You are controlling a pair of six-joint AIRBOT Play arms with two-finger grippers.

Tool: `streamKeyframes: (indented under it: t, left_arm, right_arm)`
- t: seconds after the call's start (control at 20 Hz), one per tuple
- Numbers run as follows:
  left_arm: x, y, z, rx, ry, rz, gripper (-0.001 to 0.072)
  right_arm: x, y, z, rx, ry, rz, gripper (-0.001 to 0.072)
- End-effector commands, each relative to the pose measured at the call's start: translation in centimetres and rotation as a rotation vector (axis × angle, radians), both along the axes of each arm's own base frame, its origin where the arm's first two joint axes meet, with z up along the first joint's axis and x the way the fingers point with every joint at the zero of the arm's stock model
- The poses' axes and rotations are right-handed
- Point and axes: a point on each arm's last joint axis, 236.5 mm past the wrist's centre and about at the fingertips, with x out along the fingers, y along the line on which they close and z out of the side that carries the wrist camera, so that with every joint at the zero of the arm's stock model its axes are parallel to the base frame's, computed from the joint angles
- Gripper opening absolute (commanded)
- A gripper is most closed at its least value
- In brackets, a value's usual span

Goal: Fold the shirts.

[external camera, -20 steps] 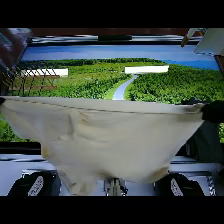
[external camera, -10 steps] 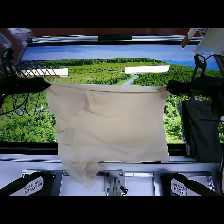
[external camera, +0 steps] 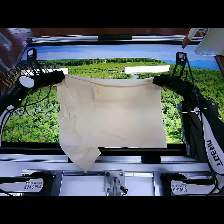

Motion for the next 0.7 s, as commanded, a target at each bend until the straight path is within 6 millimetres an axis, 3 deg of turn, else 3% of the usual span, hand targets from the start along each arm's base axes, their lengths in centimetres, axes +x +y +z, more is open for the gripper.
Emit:
streamKeyframes:
  t: [0.0,0.1,0.3,0.5,0.65]
  left_arm:
    - [-1.5,-2.1,-4.0,-0.011,0.129,-0.078,0.0030]
    - [-3.7,-2.3,-4.4,0.002,0.201,-0.166,0.0030]
    - [-8.3,0.5,-2.1,-0.050,0.321,-0.222,0.0030]
    - [-15.5,0.9,-4.7,-0.103,0.608,-0.357,0.0030]
    - [-18.0,1.1,-6.5,-0.093,0.720,-0.392,0.0030]
  right_arm:
    - [-1.3,1.6,-3.2,0.007,0.105,0.054,0.0063]
    - [-2.5,1.8,-2.8,0.003,0.145,0.085,0.0063]
    - [-6.7,-0.7,-0.9,-0.043,0.266,0.136,0.0062]
    - [-11.6,-1.0,-3.9,0.009,0.506,0.170,0.0063]
    - [-13.8,-0.7,-6.3,0.033,0.640,0.186,0.0063]
